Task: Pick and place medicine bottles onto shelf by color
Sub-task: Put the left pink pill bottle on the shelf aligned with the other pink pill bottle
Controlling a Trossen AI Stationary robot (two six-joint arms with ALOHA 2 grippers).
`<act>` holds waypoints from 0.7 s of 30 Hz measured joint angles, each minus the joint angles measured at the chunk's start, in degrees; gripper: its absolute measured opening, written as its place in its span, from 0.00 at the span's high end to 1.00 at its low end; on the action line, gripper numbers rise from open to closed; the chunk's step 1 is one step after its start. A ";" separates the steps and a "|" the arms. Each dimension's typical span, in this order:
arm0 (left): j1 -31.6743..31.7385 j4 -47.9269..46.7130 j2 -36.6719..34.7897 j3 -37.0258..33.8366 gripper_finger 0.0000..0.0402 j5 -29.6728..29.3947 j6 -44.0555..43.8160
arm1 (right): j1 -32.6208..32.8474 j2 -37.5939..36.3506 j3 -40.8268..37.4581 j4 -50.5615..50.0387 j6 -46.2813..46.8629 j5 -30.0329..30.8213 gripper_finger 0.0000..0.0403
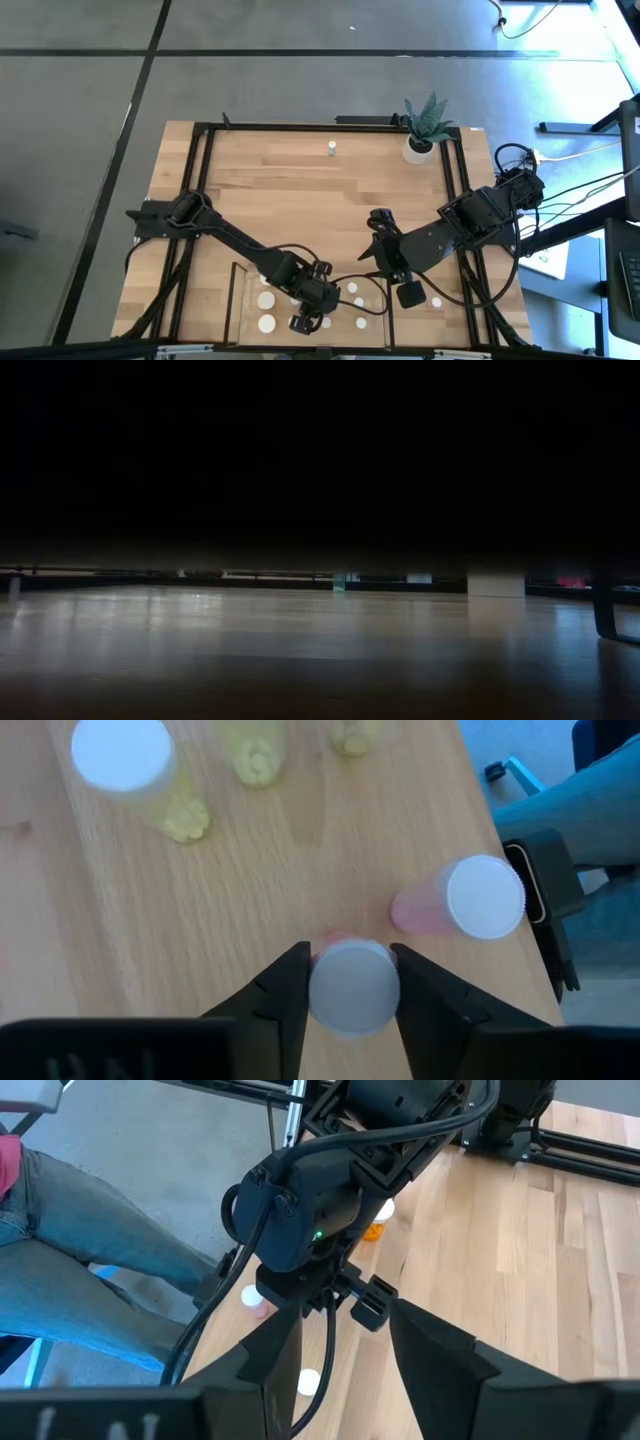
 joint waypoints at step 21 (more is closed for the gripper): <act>0.00 0.34 0.00 0.00 0.44 -1.30 1.53 | 0.00 0.00 0.00 0.32 0.00 0.01 0.61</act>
